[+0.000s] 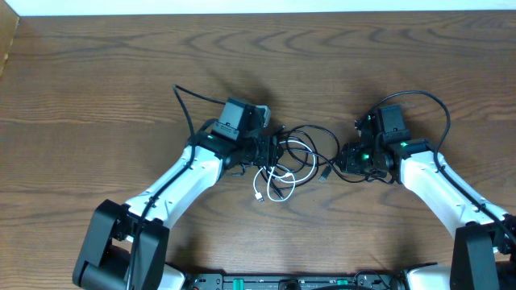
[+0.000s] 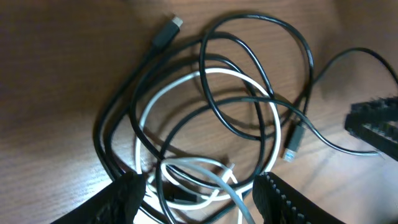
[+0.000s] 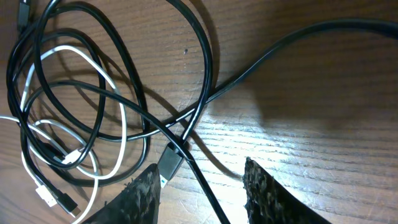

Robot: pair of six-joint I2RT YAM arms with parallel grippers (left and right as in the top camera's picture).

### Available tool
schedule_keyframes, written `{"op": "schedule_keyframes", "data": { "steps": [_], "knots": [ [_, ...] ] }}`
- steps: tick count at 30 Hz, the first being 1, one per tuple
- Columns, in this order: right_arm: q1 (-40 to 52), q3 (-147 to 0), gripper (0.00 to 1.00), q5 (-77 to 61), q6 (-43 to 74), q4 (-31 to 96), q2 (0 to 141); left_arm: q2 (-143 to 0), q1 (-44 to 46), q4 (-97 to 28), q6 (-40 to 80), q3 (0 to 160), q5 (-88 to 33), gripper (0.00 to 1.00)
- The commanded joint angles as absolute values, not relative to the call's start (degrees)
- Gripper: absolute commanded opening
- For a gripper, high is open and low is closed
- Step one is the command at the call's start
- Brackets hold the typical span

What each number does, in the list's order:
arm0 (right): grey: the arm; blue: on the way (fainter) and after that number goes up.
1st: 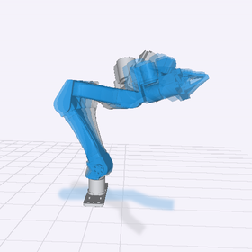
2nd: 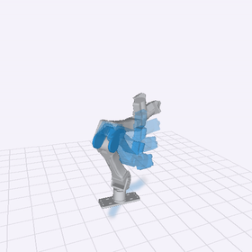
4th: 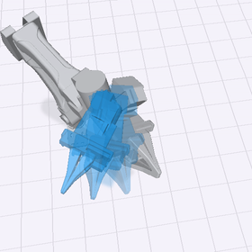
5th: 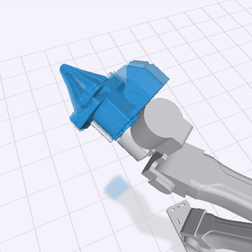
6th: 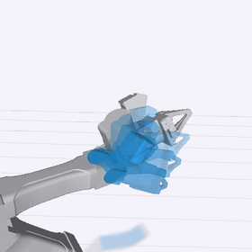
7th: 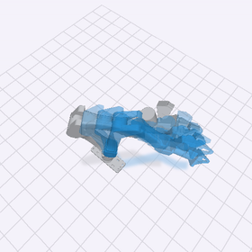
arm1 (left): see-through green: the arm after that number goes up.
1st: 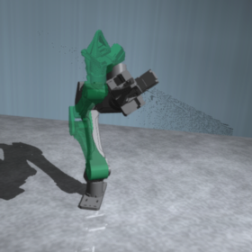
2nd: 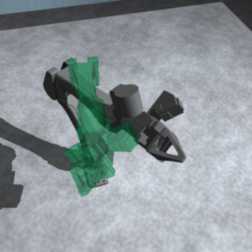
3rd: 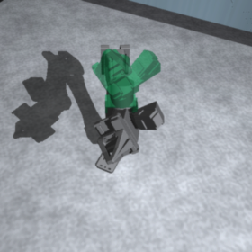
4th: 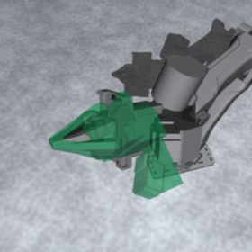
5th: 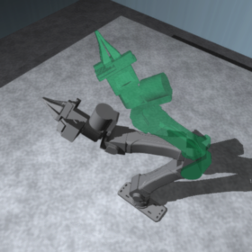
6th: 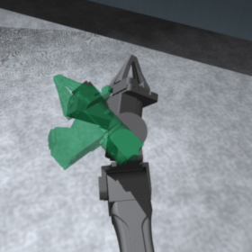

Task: Untangle cables

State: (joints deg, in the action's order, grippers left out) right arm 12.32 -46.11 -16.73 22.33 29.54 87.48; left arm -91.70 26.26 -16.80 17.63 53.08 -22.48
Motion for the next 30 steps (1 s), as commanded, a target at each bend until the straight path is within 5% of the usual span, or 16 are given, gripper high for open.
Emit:
{"op": "schedule_keyframes", "data": {
  "steps": [1,30],
  "knots": [
    [12.3,-45.7,0.40,-17.1,21.6,29.6,87.8,-90.7,27.4,-15.5,16.3,53.6,-17.3,0.61],
    [12.3,-45.7,0.40,-17.1,21.6,29.6,87.8,-98.1,29.7,-23.6,12.3,68.3,-17.5,0.61]
  ]
}}
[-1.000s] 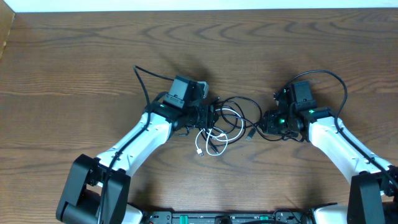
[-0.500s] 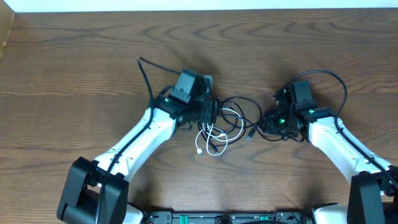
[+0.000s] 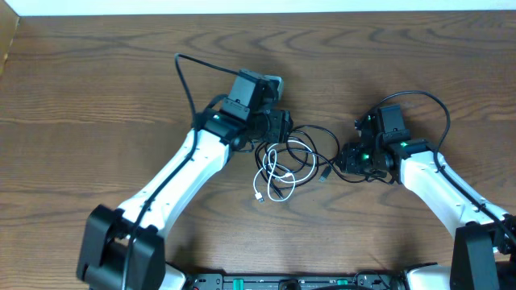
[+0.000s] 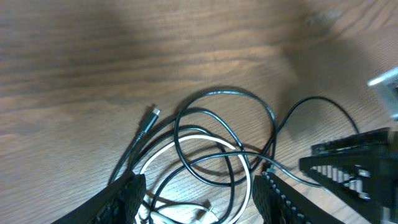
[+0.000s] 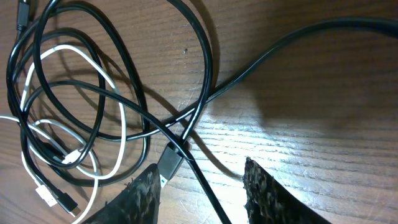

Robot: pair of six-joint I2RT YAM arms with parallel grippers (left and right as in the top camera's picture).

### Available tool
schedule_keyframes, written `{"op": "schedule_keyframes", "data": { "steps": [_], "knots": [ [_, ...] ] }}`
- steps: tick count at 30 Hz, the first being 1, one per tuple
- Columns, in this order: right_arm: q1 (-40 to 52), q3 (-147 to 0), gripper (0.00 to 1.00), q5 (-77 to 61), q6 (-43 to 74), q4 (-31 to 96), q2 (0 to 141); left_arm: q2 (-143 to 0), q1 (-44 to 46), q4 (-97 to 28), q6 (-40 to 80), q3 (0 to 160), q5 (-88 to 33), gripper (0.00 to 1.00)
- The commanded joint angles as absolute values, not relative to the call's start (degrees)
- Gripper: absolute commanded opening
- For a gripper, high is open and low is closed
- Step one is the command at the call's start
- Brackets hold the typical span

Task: Untangle cables

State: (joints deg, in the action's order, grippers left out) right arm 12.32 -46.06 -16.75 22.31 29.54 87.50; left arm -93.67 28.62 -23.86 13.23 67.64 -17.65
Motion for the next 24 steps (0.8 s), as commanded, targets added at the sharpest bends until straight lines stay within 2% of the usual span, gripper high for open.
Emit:
{"op": "schedule_keyframes", "data": {
  "steps": [1,7,14,22,24],
  "knots": [
    [12.3,-45.7,0.40,-17.1,21.6,29.6,87.8,-99.6,30.1,-23.3,12.3,68.3,-17.5,0.61],
    [12.3,-45.7,0.40,-17.1,21.6,29.6,87.8,-107.2,30.7,-21.5,14.3,68.3,-17.6,0.61],
    [12.3,-45.7,0.40,-17.1,21.6,29.6,87.8,-113.3,30.7,-17.6,18.0,68.3,-24.0,0.60],
    [12.3,-45.7,0.40,-17.1,21.6,29.6,87.8,-114.0,32.4,-17.4,19.8,68.3,-26.2,0.25],
    [12.3,-45.7,0.40,-17.1,21.6,29.6,87.8,-114.0,32.9,-17.3,19.8,68.3,-26.4,0.12]
  ]
}}
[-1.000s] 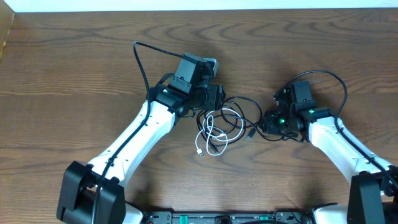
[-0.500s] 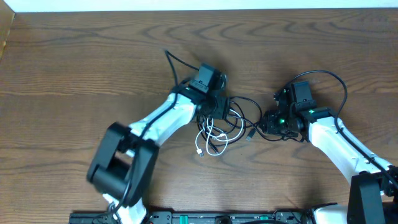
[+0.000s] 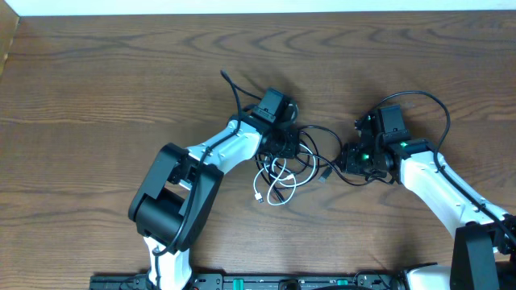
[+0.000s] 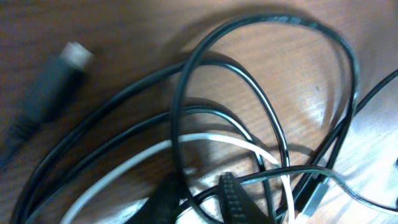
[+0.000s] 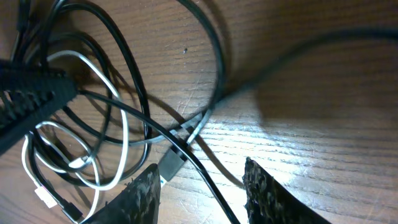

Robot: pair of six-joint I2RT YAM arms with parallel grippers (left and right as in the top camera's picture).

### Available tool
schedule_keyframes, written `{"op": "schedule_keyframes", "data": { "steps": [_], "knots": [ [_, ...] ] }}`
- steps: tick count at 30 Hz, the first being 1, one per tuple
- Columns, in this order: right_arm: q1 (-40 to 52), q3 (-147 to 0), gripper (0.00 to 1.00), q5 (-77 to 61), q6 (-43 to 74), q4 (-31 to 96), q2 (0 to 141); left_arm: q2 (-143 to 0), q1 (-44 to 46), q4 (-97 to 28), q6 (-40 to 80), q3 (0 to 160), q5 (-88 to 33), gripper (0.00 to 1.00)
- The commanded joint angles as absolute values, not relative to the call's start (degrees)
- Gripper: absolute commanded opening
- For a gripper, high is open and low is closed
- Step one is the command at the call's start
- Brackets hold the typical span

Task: Untangle cables

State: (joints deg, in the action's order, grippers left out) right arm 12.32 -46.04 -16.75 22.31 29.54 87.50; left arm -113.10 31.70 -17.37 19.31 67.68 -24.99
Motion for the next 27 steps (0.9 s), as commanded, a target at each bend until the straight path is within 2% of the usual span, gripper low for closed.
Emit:
{"op": "schedule_keyframes", "data": {
  "steps": [1,8,16,22,27],
  "knots": [
    [12.3,-45.7,0.40,-17.1,21.6,29.6,87.8,-114.0,33.0,-17.3,19.8,68.3,-26.6,0.07],
    [12.3,-45.7,0.41,-17.1,21.6,29.6,87.8,-107.6,32.1,-17.4,19.8,68.9,-27.2,0.08],
    [12.3,-45.7,0.41,-17.3,21.6,29.6,87.8,-91.5,31.2,-17.5,20.1,69.4,-27.9,0.07],
    [12.2,-46.1,0.40,-23.4,18.3,29.2,87.5,-82.4,31.2,-17.5,20.0,69.4,-27.9,0.07],
    [12.0,-48.5,0.47,-29.0,14.5,29.3,84.8,-77.8,31.2,-17.5,20.0,69.4,-27.8,0.07]
  ]
}}
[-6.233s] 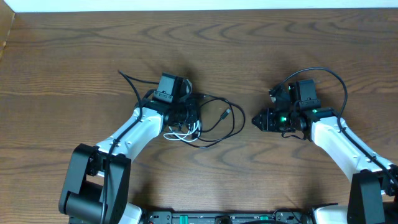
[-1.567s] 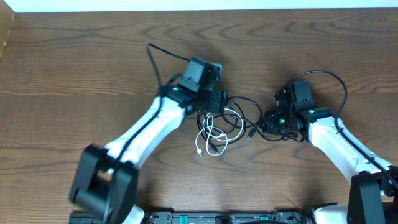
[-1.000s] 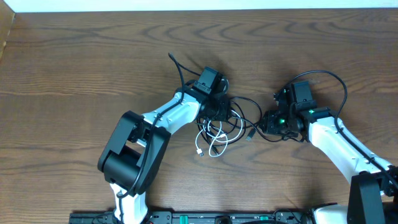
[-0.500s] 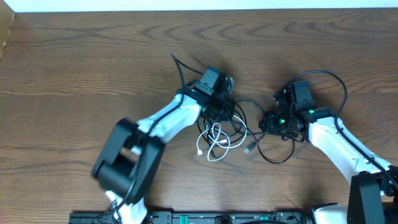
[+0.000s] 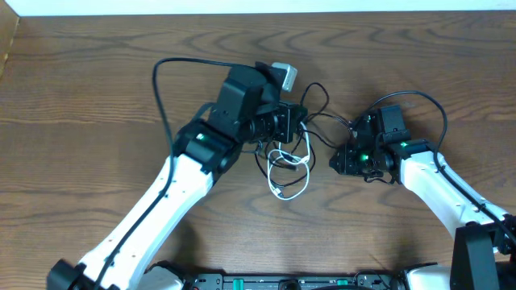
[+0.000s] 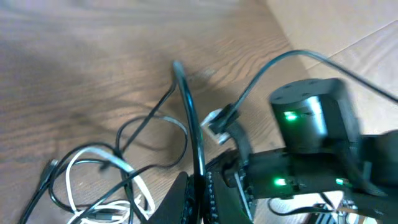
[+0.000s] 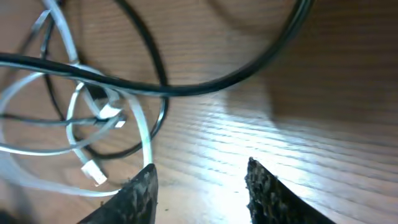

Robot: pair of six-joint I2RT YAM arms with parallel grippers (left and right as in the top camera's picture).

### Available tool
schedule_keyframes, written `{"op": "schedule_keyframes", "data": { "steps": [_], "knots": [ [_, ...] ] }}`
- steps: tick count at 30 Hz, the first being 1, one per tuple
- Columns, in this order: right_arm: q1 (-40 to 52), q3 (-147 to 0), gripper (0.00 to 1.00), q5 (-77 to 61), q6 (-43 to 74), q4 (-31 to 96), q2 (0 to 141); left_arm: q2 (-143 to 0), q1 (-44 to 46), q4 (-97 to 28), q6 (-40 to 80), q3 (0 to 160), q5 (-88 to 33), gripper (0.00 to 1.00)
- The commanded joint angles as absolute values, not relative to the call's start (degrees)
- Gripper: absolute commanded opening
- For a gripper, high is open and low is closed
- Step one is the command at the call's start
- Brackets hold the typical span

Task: Untangle cables

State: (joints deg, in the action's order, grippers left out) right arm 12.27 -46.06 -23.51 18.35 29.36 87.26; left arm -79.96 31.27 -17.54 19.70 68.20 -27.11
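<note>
The tangle of black cable and thin white cable lies mid-table between the arms. My left gripper is raised over it, shut on a strand of the black cable, which rises from the jaws. White loops trail below to the left. My right gripper sits open just right of the tangle, low over the wood, with nothing between its fingers. A black strand and white cable with its plug lie ahead of it.
The wooden table spreads wide to the left and front. The left arm's own lead arches over its back. The right arm's lead loops behind it. A white edge bounds the far side.
My left gripper was low in the tangle with its jaws nearly together round black loops. Now it is raised and shut on a black strand, and the tangle has shifted. The right gripper stays open.
My left gripper stood open at the tangle's left edge, then open higher up behind it. Then it was down among the black loops, and now it is up with one black strand pinched. My right gripper stayed open beside the tangle throughout.
</note>
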Motion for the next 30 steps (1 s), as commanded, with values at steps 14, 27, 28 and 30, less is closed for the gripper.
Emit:
{"op": "schedule_keyframes", "data": {
  "steps": [14,27,28,30],
  "knots": [
    [12.1,-51.0,0.60,-40.9,14.6,23.2,77.8,-71.7,31.2,-13.1,25.8,69.4,-32.7,0.07],
    [12.1,-51.0,0.63,-33.2,19.7,16.0,78.0,-66.8,31.2,-8.4,29.1,69.4,-38.2,0.07],
    [12.1,-51.0,0.64,-32.8,19.9,15.8,78.0,-66.3,31.2,-8.4,29.3,69.4,-38.2,0.07],
    [12.1,-51.0,0.63,-32.9,20.0,15.0,78.0,-65.0,31.2,-8.1,29.5,69.4,-38.4,0.07]
  ]
}}
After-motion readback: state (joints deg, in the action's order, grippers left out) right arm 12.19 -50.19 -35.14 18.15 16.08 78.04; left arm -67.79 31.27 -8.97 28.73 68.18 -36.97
